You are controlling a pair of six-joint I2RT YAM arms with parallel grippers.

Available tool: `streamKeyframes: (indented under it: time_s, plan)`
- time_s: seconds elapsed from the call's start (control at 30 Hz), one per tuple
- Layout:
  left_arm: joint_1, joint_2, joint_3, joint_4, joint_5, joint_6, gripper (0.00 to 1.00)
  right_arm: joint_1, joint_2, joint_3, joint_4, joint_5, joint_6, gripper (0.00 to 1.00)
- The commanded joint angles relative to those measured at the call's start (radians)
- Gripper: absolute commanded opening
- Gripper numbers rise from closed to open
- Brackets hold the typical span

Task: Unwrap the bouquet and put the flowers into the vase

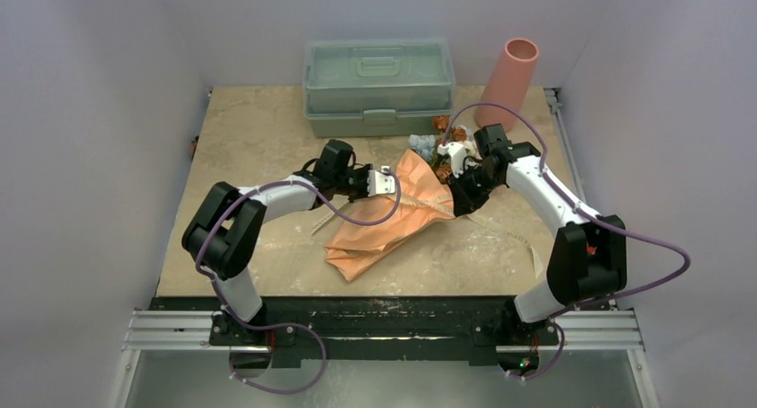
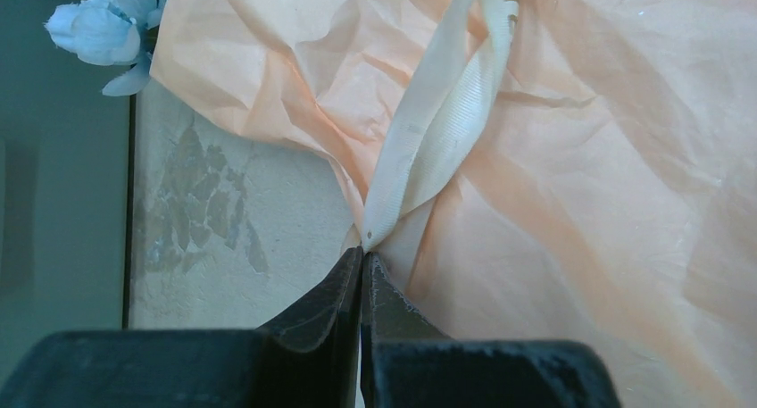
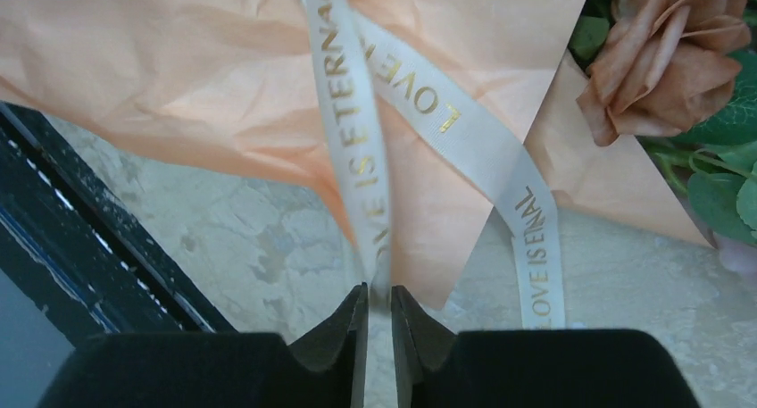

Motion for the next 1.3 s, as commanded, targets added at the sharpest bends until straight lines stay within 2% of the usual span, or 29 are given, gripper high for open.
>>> streamKeyframes:
  time_s: [0.0,0.03,0.1,0.37,0.6,0.73,0.93,1.07,1.27]
  plan:
    - [0.000,-0.036,-0.012,0.006,0.025,0.016,0.00,0.002,-0.034,0.018,-0.040,0.002,-0.088,0.35]
    - [-0.005,-0.038,-0.012,0.006,0.030,0.024,0.00,0.003,-0.031,0.037,-0.026,-0.027,-0.068,0.45]
    - [-0.015,-0.039,-0.010,0.004,0.032,0.036,0.00,0.018,-0.012,0.081,0.012,-0.077,-0.023,0.53]
    - [-0.032,-0.029,-0.008,0.000,0.028,0.056,0.00,0.129,0.193,0.278,0.134,-0.142,0.123,0.52]
    - [-0.035,-0.016,0.008,0.003,0.022,0.045,0.00,0.202,0.346,0.366,0.209,-0.115,0.157,0.49]
    - [-0.037,-0.013,0.008,0.004,0.015,0.041,0.00,0.206,0.401,0.372,0.196,-0.101,0.134,0.39]
    - [-0.038,-0.005,0.008,0.011,0.005,0.032,0.00,0.205,0.372,0.338,0.189,-0.112,0.111,0.00]
    - [-0.036,0.000,0.009,0.009,0.001,0.029,0.00,0.178,0.300,0.329,0.161,-0.094,0.103,0.00]
    - [-0.035,0.004,0.002,0.005,-0.006,0.032,0.00,0.063,0.164,0.300,0.032,-0.095,0.053,0.00]
